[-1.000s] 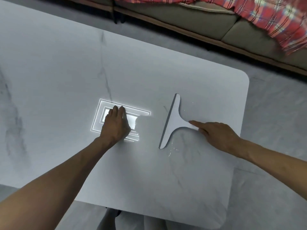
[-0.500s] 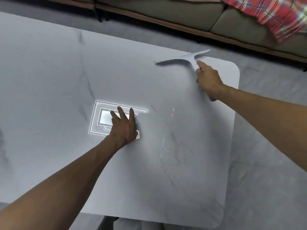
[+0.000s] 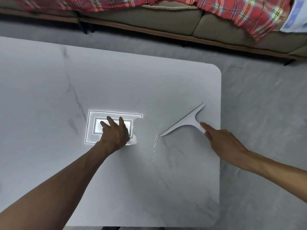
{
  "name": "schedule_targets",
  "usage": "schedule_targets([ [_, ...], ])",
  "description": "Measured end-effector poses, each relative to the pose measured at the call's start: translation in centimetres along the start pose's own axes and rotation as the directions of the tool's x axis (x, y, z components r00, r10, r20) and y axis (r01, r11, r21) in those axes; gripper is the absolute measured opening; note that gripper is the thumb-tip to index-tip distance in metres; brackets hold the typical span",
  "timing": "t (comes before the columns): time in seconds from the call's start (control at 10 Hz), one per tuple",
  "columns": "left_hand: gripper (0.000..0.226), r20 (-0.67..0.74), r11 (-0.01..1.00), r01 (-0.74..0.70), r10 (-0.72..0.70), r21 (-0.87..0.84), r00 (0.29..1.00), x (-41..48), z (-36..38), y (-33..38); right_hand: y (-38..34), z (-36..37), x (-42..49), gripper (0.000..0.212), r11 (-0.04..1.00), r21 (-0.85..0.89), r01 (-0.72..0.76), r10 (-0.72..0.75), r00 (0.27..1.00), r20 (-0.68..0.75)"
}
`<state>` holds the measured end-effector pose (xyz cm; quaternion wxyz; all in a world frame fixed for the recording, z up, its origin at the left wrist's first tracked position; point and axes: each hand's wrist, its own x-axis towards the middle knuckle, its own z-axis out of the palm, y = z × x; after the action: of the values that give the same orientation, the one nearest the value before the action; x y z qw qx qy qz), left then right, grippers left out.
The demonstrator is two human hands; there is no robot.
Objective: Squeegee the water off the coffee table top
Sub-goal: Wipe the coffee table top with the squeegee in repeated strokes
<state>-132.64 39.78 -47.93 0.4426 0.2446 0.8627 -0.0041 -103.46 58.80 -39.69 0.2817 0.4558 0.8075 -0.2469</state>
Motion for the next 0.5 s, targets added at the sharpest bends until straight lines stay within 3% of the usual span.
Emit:
schedule_targets([
  [0.1, 0.081, -0.098, 0.956, -0.15, 0.179, 0.252, 0.979, 0.9, 1.5, -0.4, -1.0, -2.9, 3.8, 0.047, 0.985, 0.166, 0.037, -0.008, 0.984, -0.176],
  [0.2, 0.078, -0.179, 0.946, -0.183, 0.236, 0.267, 0.955, 0.9, 3.1, 0.0, -2.1, -6.4, 8.9, 0.047, 0.958, 0.287, 0.001, 0.082, 0.957, -0.279],
  [0.3, 0.071, -0.175, 0.976, -0.198, 0.212, 0.091, 0.961, -0.2, 4.9, 2.8, -3.5, -8.0, 13.1, 0.05, 0.897, 0.432, -0.098, 0.233, 0.934, -0.271],
  [0.4, 0.073, -0.141, 0.984, -0.179, 0.174, -0.025, 0.975, -0.7, 5.6, 4.9, -3.4, -7.2, 13.3, 0.046, 0.903, 0.413, -0.114, 0.228, 0.945, -0.237],
  [0.5, 0.058, -0.071, 0.986, -0.15, 0.155, 0.072, 0.985, 0.8, 6.1, 5.3, -2.1, -2.4, 8.6, 0.049, 0.931, 0.349, -0.109, 0.181, 0.967, -0.18],
])
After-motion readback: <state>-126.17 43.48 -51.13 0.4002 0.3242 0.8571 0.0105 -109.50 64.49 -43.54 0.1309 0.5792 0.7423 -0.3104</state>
